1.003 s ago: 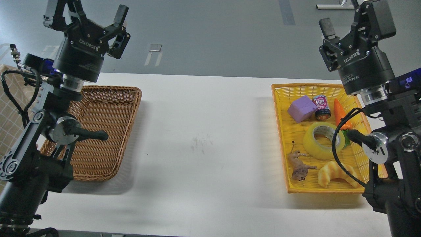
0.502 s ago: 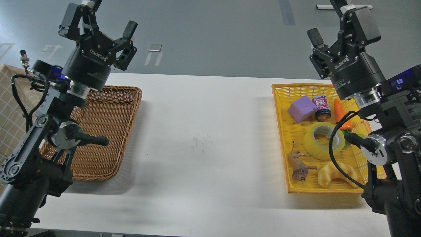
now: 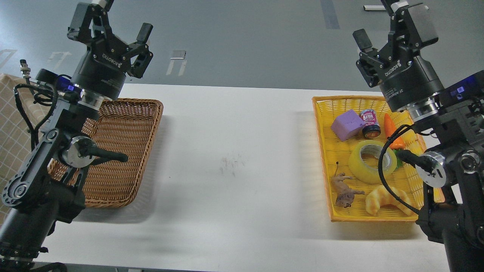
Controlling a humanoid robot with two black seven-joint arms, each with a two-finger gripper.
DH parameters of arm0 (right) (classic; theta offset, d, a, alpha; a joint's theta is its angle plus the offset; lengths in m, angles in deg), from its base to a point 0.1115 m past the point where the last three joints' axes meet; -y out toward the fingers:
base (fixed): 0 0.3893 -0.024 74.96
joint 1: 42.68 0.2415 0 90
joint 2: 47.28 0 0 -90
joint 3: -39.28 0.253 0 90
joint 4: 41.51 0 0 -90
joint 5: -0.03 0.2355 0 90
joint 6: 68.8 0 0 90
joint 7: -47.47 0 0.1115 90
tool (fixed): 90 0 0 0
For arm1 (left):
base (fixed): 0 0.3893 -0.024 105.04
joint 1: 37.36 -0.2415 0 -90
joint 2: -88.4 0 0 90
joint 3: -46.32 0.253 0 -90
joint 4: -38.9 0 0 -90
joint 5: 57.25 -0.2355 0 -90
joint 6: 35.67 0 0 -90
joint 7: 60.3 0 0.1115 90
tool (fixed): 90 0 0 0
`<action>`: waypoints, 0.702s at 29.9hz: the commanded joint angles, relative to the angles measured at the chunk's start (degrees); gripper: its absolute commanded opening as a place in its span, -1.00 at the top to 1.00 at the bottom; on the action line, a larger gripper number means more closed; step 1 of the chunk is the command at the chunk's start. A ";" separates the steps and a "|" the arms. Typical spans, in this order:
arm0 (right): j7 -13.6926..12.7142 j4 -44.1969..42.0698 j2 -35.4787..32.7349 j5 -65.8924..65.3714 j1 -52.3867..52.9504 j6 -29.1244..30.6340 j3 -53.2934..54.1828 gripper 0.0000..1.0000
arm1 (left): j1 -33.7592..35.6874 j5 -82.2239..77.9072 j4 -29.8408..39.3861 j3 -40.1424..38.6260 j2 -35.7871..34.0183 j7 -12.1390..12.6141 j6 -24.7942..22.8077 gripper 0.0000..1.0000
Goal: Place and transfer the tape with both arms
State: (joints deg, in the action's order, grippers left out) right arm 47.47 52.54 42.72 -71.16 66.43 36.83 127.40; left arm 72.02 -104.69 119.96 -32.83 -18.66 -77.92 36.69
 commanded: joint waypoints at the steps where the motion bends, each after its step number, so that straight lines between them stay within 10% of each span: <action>1: 0.00 -0.09 0.00 -0.01 -0.03 -0.07 -0.05 -0.98 | 0.22 -0.02 -0.03 2.41 -0.34 0.04 -0.11 -0.96; 16: -1.84 0.09 0.00 -0.45 -0.03 -0.42 0.48 -1.00 | 1.89 -1.60 -1.17 4.70 -2.63 -0.04 -1.08 -0.96; 21: -1.23 0.09 0.00 -0.01 -0.30 0.02 0.39 -1.00 | 1.63 -1.42 -1.26 4.79 -1.57 -0.57 -8.53 -0.96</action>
State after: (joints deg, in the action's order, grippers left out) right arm 45.79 52.79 42.72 -71.35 66.19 36.66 127.80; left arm 73.77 -106.08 118.73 -28.01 -20.19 -78.06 32.71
